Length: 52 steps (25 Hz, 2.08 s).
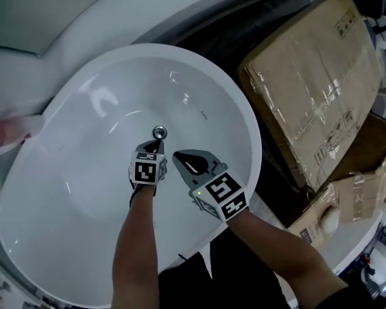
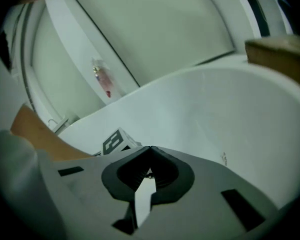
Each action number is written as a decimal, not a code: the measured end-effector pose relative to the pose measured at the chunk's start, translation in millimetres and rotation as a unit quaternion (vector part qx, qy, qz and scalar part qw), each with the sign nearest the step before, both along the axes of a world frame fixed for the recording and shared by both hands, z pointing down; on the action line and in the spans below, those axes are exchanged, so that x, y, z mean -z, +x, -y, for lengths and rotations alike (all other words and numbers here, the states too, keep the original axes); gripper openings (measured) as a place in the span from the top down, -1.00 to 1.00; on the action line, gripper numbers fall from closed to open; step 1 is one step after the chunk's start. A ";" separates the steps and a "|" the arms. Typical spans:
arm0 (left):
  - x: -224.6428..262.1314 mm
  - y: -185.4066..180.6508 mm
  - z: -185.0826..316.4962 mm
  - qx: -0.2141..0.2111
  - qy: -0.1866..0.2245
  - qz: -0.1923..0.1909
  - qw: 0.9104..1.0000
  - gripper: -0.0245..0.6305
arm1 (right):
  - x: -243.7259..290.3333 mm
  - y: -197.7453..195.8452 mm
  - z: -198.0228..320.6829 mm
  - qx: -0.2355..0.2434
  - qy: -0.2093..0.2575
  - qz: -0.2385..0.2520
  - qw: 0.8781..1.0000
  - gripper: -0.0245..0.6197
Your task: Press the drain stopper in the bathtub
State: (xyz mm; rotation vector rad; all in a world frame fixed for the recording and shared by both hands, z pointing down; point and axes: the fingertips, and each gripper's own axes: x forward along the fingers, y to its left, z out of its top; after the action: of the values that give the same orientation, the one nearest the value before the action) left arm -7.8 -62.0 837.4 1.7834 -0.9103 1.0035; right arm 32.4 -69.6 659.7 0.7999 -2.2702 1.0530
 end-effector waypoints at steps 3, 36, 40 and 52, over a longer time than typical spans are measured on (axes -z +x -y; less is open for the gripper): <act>77.3 7.7 -1.5 0.016 0.006 -0.021 1.000 0.89 | 66.1 19.6 -26.4 0.033 0.014 -0.013 0.999 0.88; 608.8 -129.2 -127.4 0.091 0.282 -0.093 0.950 0.89 | 464.8 -82.7 -172.6 0.015 0.160 0.042 0.986 0.88; 659.9 -122.7 -136.1 0.070 0.334 -0.097 0.935 0.89 | 504.5 -67.8 -174.6 0.007 0.210 0.035 0.977 0.88; 755.5 -52.6 -159.0 0.050 0.425 -0.075 0.900 0.89 | 581.3 28.8 -187.9 -0.026 0.287 0.088 0.954 0.88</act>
State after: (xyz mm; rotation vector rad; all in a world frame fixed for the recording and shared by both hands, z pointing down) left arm -60.4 97.0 81.8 2.4422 -1.4595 0.3822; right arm 61.2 118.3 78.4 1.0236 -2.7696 0.4873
